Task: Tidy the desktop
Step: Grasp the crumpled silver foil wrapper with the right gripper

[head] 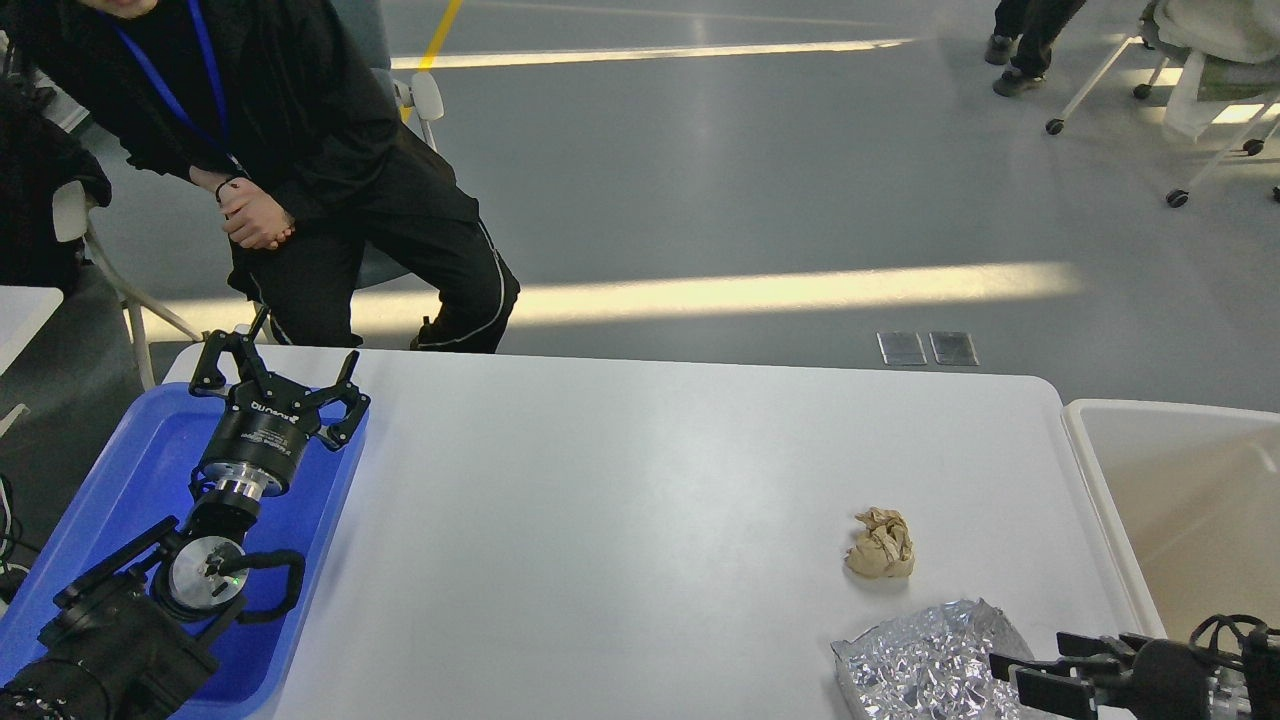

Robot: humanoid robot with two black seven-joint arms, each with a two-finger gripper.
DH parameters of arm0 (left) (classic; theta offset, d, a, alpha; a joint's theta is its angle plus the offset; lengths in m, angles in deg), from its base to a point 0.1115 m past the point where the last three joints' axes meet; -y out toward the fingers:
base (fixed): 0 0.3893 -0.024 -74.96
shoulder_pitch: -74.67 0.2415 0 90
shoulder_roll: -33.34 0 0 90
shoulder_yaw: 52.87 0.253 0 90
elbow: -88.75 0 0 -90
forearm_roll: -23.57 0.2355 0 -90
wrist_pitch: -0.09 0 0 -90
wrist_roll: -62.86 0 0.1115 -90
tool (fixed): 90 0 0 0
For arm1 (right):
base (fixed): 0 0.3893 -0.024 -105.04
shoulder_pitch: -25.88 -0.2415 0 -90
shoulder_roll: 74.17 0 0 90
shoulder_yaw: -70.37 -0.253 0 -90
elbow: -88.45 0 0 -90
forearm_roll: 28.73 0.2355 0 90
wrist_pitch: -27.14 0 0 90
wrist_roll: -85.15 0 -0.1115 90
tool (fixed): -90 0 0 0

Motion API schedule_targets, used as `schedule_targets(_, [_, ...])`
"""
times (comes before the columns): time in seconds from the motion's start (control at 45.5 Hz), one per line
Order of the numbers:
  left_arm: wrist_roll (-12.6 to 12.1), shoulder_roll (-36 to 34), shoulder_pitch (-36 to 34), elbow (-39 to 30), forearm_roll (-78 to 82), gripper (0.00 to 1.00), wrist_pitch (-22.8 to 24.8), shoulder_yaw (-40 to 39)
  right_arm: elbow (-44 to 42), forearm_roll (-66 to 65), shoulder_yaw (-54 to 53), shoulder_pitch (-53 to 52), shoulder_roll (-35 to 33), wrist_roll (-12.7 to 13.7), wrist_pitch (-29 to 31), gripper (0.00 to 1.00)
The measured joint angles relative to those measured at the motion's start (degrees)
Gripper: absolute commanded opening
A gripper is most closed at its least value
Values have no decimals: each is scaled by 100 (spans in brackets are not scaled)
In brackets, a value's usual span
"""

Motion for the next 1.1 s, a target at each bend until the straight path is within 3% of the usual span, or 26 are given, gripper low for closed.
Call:
schedule_targets(0.505, [0, 0, 0, 0, 0, 100, -5, 0, -1067, -106, 344, 55, 757, -140, -492, 96])
schedule_targets(0.615, [0, 0, 0, 0, -1, 100, -5, 0, -1214, -90, 439, 58, 863, -152, -597, 76])
schedule_targets(0.637, [0, 0, 0, 0, -1, 100, -5, 0, -1233, -87, 460, 58, 877, -154, -612, 66])
schedule_targets(0.725, [0, 0, 0, 0, -1, 100, -5, 0, -1308, -74, 530, 58, 924, -159, -660, 6])
schedule_targets(0.747, [0, 0, 0, 0, -1, 100, -5, 0, -1332, -71, 548, 58, 935, -160, -671, 0])
schedule_targets(1.098, [0, 0, 0, 0, -1, 100, -1, 0, -1557, -24, 646, 61, 979, -167, -732, 0])
